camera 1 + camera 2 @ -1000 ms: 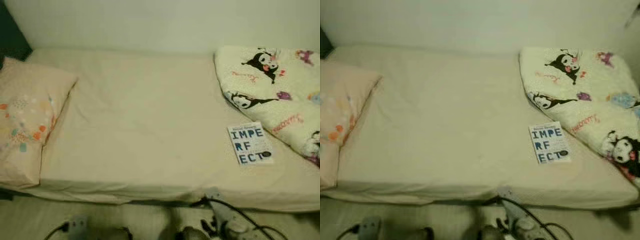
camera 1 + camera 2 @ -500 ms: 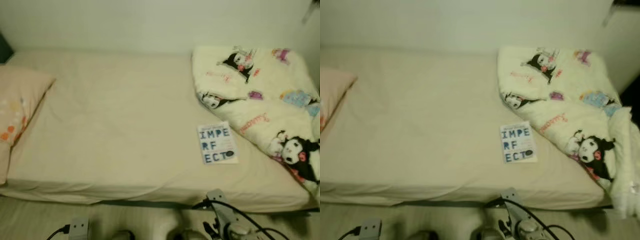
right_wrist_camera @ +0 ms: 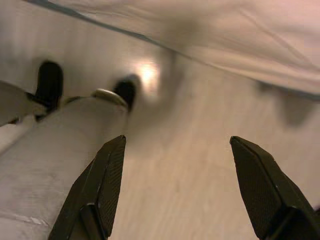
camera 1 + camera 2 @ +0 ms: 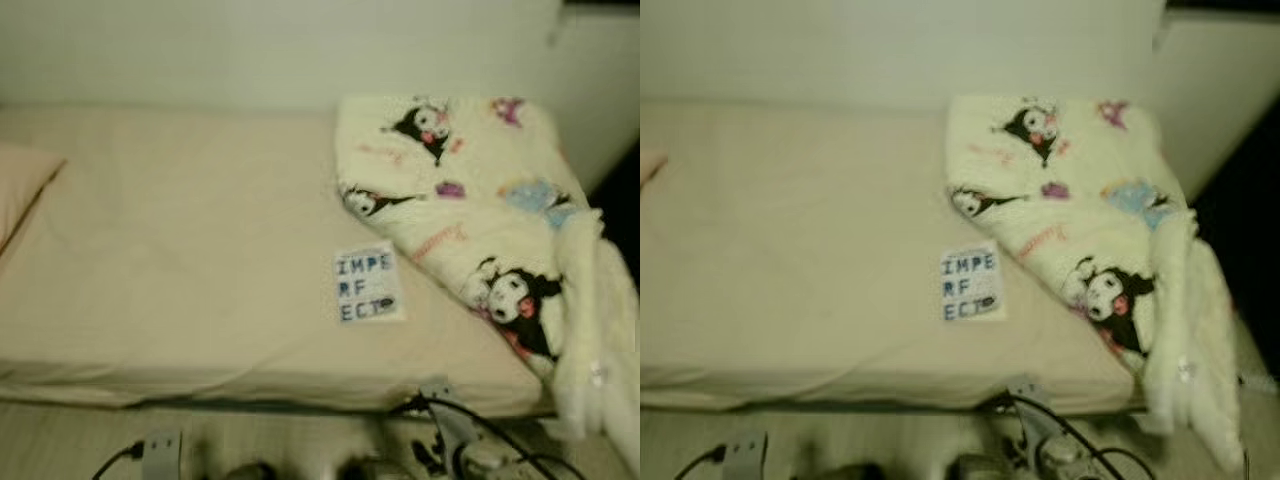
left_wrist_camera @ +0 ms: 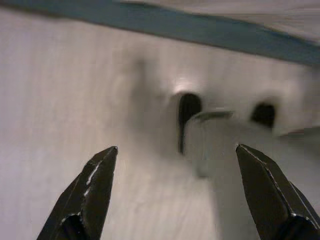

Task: Clean up the room

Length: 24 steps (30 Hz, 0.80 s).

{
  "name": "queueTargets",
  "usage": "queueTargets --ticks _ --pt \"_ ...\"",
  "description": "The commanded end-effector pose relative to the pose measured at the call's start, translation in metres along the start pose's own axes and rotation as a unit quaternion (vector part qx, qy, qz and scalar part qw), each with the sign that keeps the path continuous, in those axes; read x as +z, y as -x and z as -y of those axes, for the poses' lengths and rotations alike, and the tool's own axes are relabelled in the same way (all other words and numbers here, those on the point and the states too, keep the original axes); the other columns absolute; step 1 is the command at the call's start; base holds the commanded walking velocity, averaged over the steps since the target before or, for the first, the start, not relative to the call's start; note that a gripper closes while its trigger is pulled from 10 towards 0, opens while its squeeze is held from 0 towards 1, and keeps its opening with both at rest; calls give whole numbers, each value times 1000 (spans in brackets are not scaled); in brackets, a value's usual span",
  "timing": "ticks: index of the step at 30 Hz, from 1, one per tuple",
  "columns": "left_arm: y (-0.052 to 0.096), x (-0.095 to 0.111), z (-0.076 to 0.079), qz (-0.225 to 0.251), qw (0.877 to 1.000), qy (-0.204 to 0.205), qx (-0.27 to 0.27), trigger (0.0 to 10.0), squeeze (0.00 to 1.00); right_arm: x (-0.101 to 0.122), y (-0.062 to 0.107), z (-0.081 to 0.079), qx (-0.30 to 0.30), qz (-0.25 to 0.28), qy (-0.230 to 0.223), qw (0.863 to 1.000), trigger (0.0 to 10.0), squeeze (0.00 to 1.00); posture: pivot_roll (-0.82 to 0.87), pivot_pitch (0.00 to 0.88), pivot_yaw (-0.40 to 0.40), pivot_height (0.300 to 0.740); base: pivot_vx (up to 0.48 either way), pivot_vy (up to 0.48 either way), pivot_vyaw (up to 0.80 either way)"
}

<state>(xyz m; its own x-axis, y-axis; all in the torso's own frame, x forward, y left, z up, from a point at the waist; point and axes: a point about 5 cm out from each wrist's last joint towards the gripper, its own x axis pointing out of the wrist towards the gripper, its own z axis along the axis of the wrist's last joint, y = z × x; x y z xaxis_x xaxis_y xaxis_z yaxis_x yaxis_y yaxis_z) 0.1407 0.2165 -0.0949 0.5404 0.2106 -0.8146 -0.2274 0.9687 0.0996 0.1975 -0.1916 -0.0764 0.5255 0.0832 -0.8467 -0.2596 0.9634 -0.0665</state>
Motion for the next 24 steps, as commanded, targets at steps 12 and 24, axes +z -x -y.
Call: queueTargets --ticks 12,24 --pt "3 -11 -6 -17 1000 7 6 10000 0 -5 -1 -7 8 -9 -4 1000 10000 0 -34 66 21 740 0 -255 0" --pt "-1 8 -9 26 999 19 8 10000 0 5 -2 -7 7 17 -26 999 10000 0 -38 72 20 740 0 -87 0"
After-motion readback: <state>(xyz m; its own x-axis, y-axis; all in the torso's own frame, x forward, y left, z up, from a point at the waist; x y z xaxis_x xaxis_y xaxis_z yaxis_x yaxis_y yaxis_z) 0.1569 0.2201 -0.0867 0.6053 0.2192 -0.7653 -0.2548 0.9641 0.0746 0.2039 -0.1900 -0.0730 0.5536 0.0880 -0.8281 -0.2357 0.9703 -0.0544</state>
